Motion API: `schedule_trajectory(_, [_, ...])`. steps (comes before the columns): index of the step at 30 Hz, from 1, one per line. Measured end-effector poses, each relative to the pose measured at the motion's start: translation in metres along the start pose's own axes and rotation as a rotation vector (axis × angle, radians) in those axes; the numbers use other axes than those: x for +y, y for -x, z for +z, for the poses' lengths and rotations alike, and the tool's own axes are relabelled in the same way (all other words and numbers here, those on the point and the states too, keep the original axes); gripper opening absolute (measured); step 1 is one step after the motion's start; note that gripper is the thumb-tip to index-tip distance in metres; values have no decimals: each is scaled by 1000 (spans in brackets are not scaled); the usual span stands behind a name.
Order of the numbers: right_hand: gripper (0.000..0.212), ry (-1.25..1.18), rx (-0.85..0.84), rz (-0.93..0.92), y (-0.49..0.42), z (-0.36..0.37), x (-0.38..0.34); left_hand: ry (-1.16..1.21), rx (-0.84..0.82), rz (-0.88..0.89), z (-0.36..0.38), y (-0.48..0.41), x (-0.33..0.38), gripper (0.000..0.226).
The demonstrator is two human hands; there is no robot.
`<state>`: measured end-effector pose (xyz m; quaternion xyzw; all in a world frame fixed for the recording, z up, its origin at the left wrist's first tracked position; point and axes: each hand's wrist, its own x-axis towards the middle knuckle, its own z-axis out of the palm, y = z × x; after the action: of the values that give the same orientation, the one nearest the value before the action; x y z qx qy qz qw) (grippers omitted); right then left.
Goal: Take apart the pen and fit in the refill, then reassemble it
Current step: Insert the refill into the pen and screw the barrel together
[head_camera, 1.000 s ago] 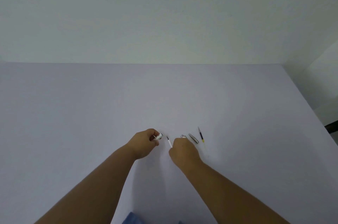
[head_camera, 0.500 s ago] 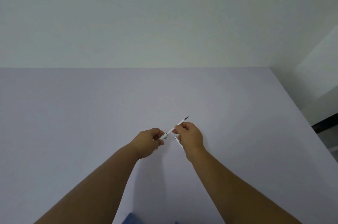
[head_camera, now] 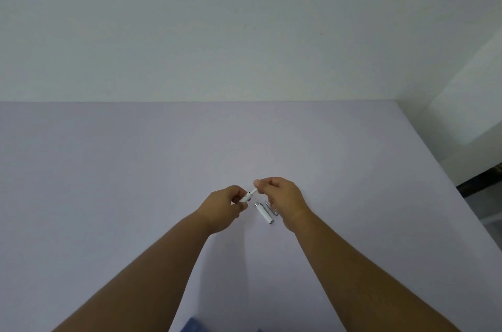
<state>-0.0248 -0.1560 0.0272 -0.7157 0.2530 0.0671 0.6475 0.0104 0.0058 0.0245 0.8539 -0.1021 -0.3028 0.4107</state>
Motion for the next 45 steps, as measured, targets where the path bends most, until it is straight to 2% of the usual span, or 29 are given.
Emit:
schedule_trajectory(2, [19,26,86,0,-8,-8,3,12,11,-7,0,0,-3,10])
schedule_trajectory(3, [19,126,137,-19,-12,-12,6,12,15,-11,-1,0,-4,9])
schedule_trajectory(5, [14,505,152,-62,-20,-18,16,17,16,-22,-1,0,-6,10])
schedule_trajectory(7, [16,871,85,-76,-24,-19,27,22,10,-35,-2,0,-9,16])
schedule_trajectory(9, [20,1117,44,-113,-28,-16,38,20,-3,-43,-3,2,-12,23])
schedule_trajectory(13, [19,1259,58,-163,-30,-11,48,19,-16,-66,-4,3,-17,27])
schedule_trajectory(15, [19,1218,84,-154,-31,-11,46,20,-16,-71,-5,2,-18,27])
schedule_trajectory(16, [19,1110,115,-137,-31,-11,43,18,-18,-70,-5,2,-18,27])
schedule_trajectory(20, [16,333,211,-50,-27,-11,16,16,-26,-57,-4,2,-15,27])
schedule_trajectory(22, [14,102,209,-11,-24,-9,2,12,-26,-51,-4,1,-11,27])
schedule_trajectory(24, [12,0,188,0,-20,-8,-7,2,-24,-42,-5,1,-7,26])
schedule_trajectory(27, [11,-44,152,-6,-14,-9,-14,-3,-20,-28,-6,2,-2,26])
schedule_trajectory(36, [8,20,45,-41,3,0,-15,29,4,-16,-6,9,14,25])
schedule_trajectory(39, [15,19,6,-51,8,1,-17,16,14,-32,-7,12,18,17])
schedule_trajectory(43, [3,49,-70,-10,9,-4,-21,-30,49,10,-12,15,19,7])
schedule_trajectory(45, [17,58,-69,14,8,-6,-22,-60,71,41,-13,15,22,8])
